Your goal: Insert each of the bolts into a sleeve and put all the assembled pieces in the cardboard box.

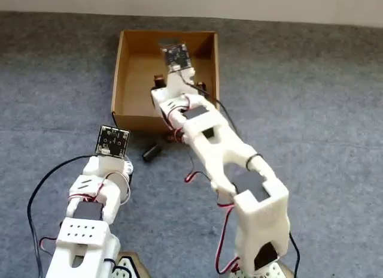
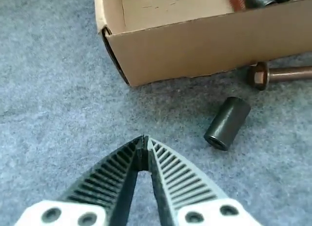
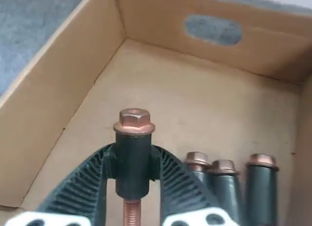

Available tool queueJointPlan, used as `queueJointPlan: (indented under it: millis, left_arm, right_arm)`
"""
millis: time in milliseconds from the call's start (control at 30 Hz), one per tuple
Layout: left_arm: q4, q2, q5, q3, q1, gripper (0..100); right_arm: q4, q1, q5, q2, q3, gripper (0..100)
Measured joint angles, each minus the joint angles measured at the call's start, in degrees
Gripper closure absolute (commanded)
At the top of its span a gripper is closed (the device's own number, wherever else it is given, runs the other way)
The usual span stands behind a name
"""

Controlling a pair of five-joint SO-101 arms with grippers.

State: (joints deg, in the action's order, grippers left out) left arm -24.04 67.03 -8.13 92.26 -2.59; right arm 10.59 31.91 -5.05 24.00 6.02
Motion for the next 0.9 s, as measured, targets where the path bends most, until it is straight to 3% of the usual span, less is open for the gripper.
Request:
queueJointPlan:
  millis: [300, 900]
  left_arm:
    - [0.0, 0.0, 0.0, 0.0, 0.0, 98]
    - [0.0, 0.0, 0.0, 0.0, 0.0, 98]
  right_arm:
    - [0.0, -0.2, -9.5, 7.4, -5.7, 99.1]
    - [2.8, -3.8, -9.3, 10.7, -7.8, 99.1]
